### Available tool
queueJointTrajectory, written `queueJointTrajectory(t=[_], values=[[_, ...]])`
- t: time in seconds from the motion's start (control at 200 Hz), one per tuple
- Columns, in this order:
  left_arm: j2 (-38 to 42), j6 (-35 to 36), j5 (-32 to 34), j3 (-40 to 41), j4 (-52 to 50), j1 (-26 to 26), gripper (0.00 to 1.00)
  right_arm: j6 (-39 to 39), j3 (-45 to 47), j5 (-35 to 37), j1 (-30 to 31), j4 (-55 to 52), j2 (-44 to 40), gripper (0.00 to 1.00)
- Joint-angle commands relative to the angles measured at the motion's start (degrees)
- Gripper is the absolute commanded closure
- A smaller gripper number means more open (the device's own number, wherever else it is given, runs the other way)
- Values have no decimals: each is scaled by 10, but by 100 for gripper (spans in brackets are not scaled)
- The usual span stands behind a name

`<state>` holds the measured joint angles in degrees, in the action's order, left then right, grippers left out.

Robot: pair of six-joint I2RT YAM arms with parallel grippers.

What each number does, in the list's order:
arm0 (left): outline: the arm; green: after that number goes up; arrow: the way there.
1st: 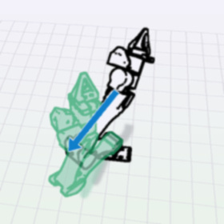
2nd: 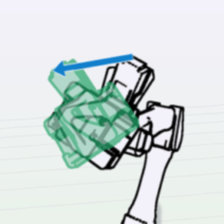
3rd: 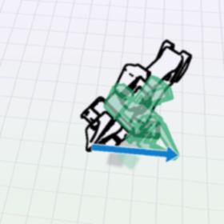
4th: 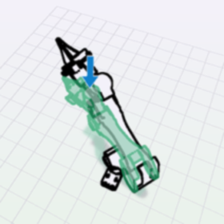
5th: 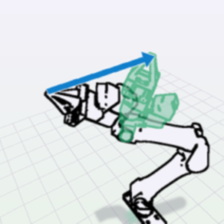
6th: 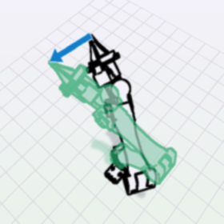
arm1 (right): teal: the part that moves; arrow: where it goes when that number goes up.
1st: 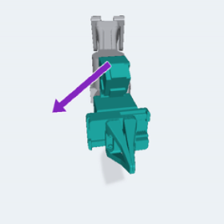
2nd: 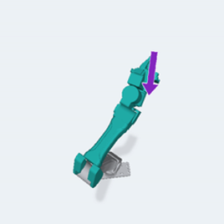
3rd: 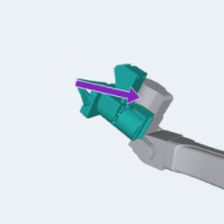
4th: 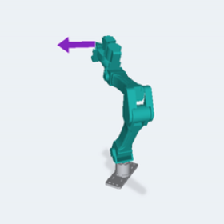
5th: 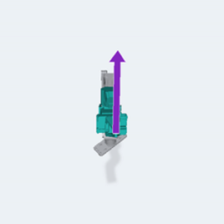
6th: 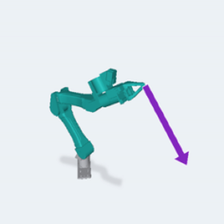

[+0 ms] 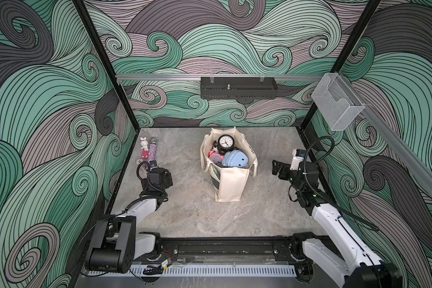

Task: Put the alarm clock into the canvas bag
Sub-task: Reset both arms

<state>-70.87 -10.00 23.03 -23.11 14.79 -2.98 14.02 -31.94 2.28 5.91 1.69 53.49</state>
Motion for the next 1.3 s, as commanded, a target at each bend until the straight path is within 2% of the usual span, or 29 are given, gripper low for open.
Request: queueJointTrajectory(t=[0.0, 0.245, 0.34, 0.395, 0.685, 0.73, 0.896, 1.006, 1.126, 1.296], values=[[-21, 27, -43, -18, 104, 12, 1, -25, 14, 33, -15, 70, 24, 0], [-90, 68, -146, -60, 137, 47, 1, -27, 22, 32, -34, 157, 104, 0], [-135, 39, -109, 10, 294, 59, 1, -32, 26, 35, -34, 198, 136, 0], [-148, 31, -78, 34, 350, 60, 1, -38, 24, 31, -34, 202, 146, 0], [-161, 40, -113, -29, 242, 61, 1, -76, 46, 19, -34, 277, 182, 0], [-163, 41, -111, -28, 249, 60, 1, -80, 45, 17, -34, 288, 195, 0], [-161, 42, -112, -28, 247, 59, 1, -92, -14, -5, -34, 217, 232, 0], [-161, 42, -112, -28, 246, 59, 1, -104, 2, 4, -34, 220, 216, 0], [-161, 43, -111, -28, 246, 58, 1, -165, 26, 21, -33, 224, 201, 0], [-161, 43, -111, -28, 246, 59, 1, -165, 69, 7, -36, 374, 270, 0]])
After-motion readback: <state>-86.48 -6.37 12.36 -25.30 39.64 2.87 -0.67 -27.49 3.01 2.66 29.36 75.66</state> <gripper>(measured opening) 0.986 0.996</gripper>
